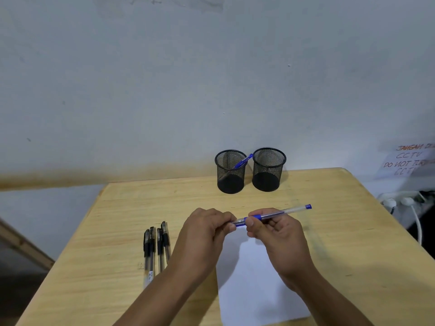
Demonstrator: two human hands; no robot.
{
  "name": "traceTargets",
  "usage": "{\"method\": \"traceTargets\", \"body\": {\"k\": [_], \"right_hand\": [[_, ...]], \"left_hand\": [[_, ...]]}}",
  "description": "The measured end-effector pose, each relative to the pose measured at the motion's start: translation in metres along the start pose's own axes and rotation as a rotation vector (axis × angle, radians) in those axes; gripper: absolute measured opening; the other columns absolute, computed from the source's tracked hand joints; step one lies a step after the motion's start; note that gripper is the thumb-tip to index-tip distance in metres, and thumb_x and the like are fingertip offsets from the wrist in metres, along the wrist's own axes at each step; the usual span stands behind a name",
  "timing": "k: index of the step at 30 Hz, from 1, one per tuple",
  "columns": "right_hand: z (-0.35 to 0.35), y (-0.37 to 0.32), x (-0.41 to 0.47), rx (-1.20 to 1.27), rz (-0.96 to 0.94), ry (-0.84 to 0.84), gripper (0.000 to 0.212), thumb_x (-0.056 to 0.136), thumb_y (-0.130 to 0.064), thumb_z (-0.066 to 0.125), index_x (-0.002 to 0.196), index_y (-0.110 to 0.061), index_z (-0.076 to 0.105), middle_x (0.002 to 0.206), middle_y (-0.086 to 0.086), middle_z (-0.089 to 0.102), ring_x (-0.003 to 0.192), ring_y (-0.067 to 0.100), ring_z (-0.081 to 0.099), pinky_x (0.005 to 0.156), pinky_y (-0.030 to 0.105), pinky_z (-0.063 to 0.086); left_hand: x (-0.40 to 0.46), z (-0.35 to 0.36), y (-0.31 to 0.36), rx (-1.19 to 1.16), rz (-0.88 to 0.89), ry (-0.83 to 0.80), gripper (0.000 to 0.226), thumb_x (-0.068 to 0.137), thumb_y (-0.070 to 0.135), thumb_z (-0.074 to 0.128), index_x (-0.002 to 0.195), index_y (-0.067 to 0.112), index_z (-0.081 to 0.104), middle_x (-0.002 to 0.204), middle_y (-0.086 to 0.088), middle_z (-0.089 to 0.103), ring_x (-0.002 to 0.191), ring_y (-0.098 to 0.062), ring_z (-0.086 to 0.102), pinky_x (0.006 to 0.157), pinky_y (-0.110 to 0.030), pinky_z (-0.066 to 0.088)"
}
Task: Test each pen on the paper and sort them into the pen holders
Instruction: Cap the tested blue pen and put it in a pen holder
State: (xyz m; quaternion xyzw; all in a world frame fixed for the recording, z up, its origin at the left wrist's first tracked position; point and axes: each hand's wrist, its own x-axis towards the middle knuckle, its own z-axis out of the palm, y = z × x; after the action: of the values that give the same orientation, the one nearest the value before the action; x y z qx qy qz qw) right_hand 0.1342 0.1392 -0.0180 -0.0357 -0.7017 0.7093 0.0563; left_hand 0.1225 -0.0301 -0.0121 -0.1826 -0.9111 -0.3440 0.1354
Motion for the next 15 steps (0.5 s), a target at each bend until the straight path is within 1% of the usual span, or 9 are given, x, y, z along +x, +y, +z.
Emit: {"method": "traceTargets", "body": {"k": [2, 5, 7, 9, 10, 12, 15], "right_hand": [[0.000, 0.000, 0.002, -0.003, -0.007, -0.007, 0.002, 0.087, -0.017, 0.071, 0.088, -0.017, 0.073, 0.075, 0.004, 0.074, 0.068, 0.013, 0.069, 0.064, 0.016, 0.053], [0.000, -0.001, 0.008, 0.089, 0.023, -0.009, 0.007, 0.088, -0.016, 0.069, 0.093, -0.013, 0.073, 0.079, 0.006, 0.075, 0.072, 0.015, 0.069, 0.070, 0.023, 0.056], [0.000, -0.002, 0.013, 0.219, 0.080, -0.012, 0.012, 0.089, -0.018, 0.066, 0.097, -0.011, 0.072, 0.085, 0.008, 0.076, 0.078, 0.017, 0.069, 0.078, 0.029, 0.057], [0.003, -0.003, 0.017, 0.333, 0.134, -0.001, 0.015, 0.089, -0.017, 0.065, 0.100, -0.009, 0.071, 0.088, 0.009, 0.076, 0.085, 0.020, 0.071, 0.083, 0.034, 0.056], [0.004, -0.003, 0.019, 0.374, 0.147, 0.018, 0.015, 0.089, -0.016, 0.066, 0.102, -0.008, 0.070, 0.088, 0.009, 0.075, 0.085, 0.021, 0.072, 0.084, 0.035, 0.056], [0.007, -0.005, 0.024, 0.391, 0.146, 0.087, 0.019, 0.087, -0.013, 0.070, 0.105, -0.010, 0.065, 0.086, 0.010, 0.076, 0.082, 0.021, 0.073, 0.080, 0.033, 0.057], [0.005, -0.008, 0.036, 0.294, 0.106, 0.195, 0.025, 0.083, -0.013, 0.076, 0.102, -0.010, 0.061, 0.079, 0.007, 0.077, 0.072, 0.018, 0.073, 0.073, 0.031, 0.058]], "left_hand": [[0.002, 0.000, 0.002, 0.007, 0.023, 0.031, 0.013, 0.092, 0.027, 0.060, 0.091, 0.026, 0.072, 0.078, 0.007, 0.068, 0.078, -0.016, 0.051, 0.072, -0.026, 0.042], [0.008, 0.000, 0.005, -0.003, 0.034, 0.093, 0.016, 0.090, 0.033, 0.059, 0.095, 0.030, 0.073, 0.079, 0.011, 0.069, 0.077, -0.016, 0.053, 0.070, -0.024, 0.042], [0.012, 0.002, 0.009, -0.048, -0.002, 0.097, 0.010, 0.091, 0.031, 0.065, 0.095, 0.034, 0.074, 0.079, 0.016, 0.069, 0.079, -0.009, 0.051, 0.069, -0.017, 0.039], [0.014, 0.006, 0.014, -0.096, -0.077, 0.064, 0.011, 0.089, 0.031, 0.070, 0.093, 0.039, 0.075, 0.079, 0.023, 0.068, 0.086, -0.003, 0.051, 0.066, -0.010, 0.035], [0.014, 0.009, 0.015, -0.119, -0.117, 0.044, 0.011, 0.088, 0.032, 0.071, 0.093, 0.041, 0.075, 0.078, 0.028, 0.066, 0.089, 0.000, 0.051, 0.065, -0.009, 0.035], [0.016, 0.014, 0.016, -0.177, -0.178, 0.019, 0.012, 0.087, 0.034, 0.072, 0.096, 0.041, 0.075, 0.076, 0.036, 0.063, 0.091, 0.007, 0.051, 0.063, -0.007, 0.035], [0.024, 0.016, 0.007, -0.273, -0.259, -0.010, 0.018, 0.084, 0.035, 0.075, 0.101, 0.038, 0.074, 0.073, 0.035, 0.066, 0.085, 0.015, 0.052, 0.064, -0.004, 0.037]]}}
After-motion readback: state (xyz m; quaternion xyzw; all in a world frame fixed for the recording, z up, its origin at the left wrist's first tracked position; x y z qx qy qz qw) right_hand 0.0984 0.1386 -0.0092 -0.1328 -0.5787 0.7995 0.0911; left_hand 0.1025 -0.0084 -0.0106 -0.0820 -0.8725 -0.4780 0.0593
